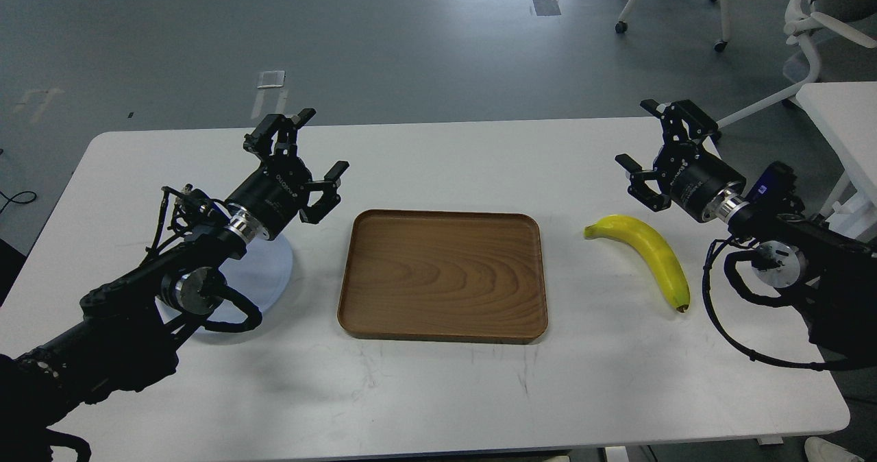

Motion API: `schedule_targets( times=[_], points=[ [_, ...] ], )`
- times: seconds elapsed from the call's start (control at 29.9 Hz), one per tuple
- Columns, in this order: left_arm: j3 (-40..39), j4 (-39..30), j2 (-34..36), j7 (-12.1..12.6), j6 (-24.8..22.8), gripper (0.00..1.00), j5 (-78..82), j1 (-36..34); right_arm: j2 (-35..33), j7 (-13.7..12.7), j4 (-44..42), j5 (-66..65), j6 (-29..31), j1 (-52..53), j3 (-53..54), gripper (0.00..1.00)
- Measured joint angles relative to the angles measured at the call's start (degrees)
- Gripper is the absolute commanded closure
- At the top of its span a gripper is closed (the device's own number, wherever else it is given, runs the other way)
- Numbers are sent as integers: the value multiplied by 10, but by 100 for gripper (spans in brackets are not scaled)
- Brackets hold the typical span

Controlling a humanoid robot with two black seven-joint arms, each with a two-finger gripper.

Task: Place banana on plate with both arms
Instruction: 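Move the left gripper down to the edge of the light blue plate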

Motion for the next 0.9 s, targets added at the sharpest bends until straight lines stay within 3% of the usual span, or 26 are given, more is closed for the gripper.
schedule_targets(
  times=[0.37, 0.53, 0.74, 0.9],
  points=[
    [6, 0, 15, 0, -9, 1, 2, 4, 0, 0, 0, 0, 0, 0, -2, 1],
    [11, 1, 71, 0, -31, 1, 19, -4, 0, 0, 1, 0, 0, 0, -2, 1],
    [8, -25, 150, 0, -33, 1, 190, -43, 0, 0, 1, 0, 0, 1, -2, 1],
    [10, -91, 237, 0, -34, 1, 374, -80, 0, 0, 1, -1, 0, 1, -4, 1]
  ],
)
